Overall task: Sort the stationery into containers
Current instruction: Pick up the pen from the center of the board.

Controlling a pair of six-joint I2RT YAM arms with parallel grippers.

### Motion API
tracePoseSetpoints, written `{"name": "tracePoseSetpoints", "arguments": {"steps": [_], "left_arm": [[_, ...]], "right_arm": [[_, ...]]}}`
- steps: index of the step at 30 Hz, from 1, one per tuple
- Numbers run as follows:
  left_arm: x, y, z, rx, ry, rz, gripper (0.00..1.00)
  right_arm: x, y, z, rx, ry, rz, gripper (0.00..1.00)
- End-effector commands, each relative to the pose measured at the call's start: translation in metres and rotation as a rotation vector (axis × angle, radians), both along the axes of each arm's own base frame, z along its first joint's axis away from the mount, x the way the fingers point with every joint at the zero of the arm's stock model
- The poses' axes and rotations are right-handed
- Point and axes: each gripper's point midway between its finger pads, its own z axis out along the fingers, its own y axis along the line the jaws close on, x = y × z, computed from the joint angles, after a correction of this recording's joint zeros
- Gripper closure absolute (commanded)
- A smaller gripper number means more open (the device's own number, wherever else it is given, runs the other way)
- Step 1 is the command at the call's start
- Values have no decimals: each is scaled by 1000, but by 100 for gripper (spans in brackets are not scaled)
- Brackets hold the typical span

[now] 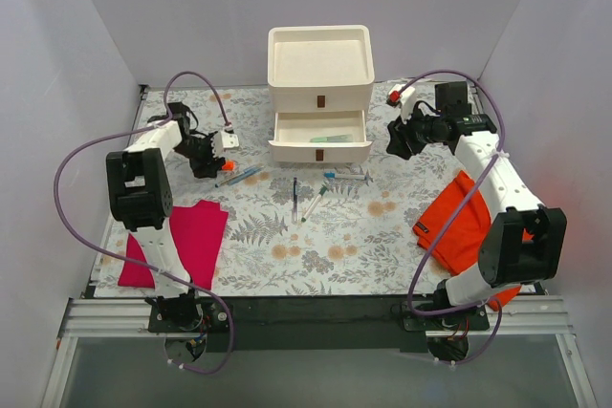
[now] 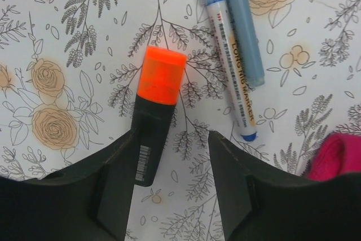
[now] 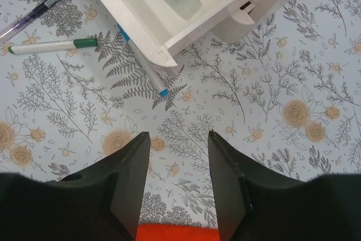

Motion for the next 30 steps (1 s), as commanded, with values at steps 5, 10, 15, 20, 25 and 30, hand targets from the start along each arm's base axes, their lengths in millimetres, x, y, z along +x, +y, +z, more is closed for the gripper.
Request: {"name": "tracePoseSetpoints", "arguments": {"steps": [5,10,15,20,25,30], "left_arm": [[20,-1,-10,-2,-14,-56,56],[18,0,-13,1,47,-73,75],[18,-5,5,-34,36,-34,94],[24,-21,82,-131,-143,-1,100],[19,-40,164,-219,-304,26,100],[14,-91,236,-300,-500,-61,100]], "right_arm": [[3,0,0,18,18,-10,46],[5,-1,-1,12,19,-14,48],[5,-3,-1,7,12,-18,50],[3,-7,-3,-8,5,-24,51],[2,-14,-14,-25,-1,-61,51],[0,-18,-21,-17,4,-93,52]]}}
